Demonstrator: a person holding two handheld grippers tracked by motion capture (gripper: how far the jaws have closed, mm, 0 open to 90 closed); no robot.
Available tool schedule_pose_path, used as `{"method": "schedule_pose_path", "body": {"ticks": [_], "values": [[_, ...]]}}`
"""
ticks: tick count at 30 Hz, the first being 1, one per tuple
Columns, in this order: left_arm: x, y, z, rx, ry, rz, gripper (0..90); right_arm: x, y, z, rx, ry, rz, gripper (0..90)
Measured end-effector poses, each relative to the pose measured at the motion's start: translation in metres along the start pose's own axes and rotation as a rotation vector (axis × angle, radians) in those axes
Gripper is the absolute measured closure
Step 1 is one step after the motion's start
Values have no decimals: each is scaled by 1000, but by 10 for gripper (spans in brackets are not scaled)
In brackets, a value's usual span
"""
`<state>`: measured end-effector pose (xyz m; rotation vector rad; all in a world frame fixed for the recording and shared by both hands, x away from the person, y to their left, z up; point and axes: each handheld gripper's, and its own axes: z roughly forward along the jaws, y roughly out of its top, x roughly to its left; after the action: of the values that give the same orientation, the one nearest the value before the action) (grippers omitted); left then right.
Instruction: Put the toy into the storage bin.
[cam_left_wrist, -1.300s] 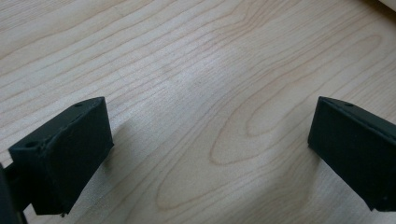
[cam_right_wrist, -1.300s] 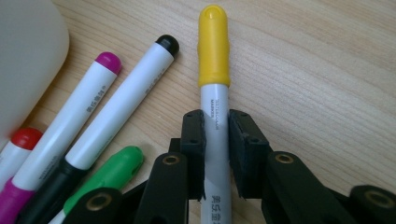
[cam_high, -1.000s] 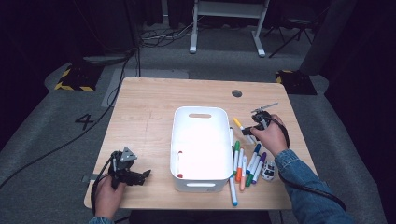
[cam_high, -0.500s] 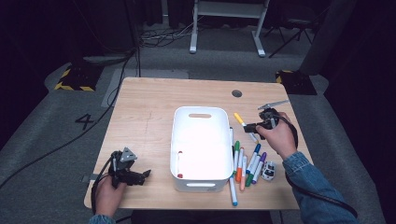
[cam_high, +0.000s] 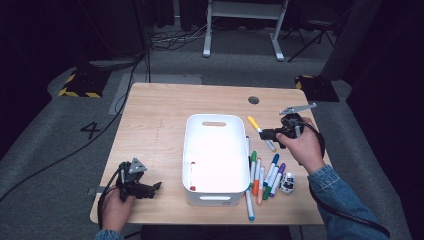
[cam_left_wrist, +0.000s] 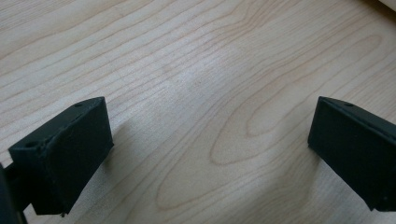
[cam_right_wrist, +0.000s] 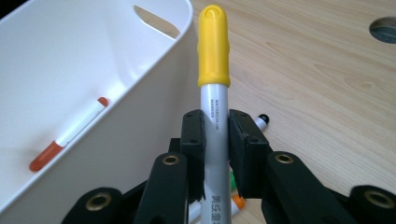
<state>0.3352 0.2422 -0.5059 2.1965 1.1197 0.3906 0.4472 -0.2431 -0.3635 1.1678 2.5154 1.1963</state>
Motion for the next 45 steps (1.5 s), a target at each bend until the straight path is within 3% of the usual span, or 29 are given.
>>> {"method": "schedule_pose_path", "body": {"ticks": [13, 30, 39, 45], "values": [[0, 0, 0, 1, 0, -1, 0, 44, 13, -16, -10, 69, -113, 771], [0, 0, 0, 0, 0, 1, 0, 97, 19, -14, -4, 188, -225, 770], [0, 0, 0, 0, 0, 0, 0, 111, 20, -10, -4, 231, -258, 770], [0, 0, 0, 0, 0, 0, 0, 117, 16, -5, 8, 258, -247, 770]]}}
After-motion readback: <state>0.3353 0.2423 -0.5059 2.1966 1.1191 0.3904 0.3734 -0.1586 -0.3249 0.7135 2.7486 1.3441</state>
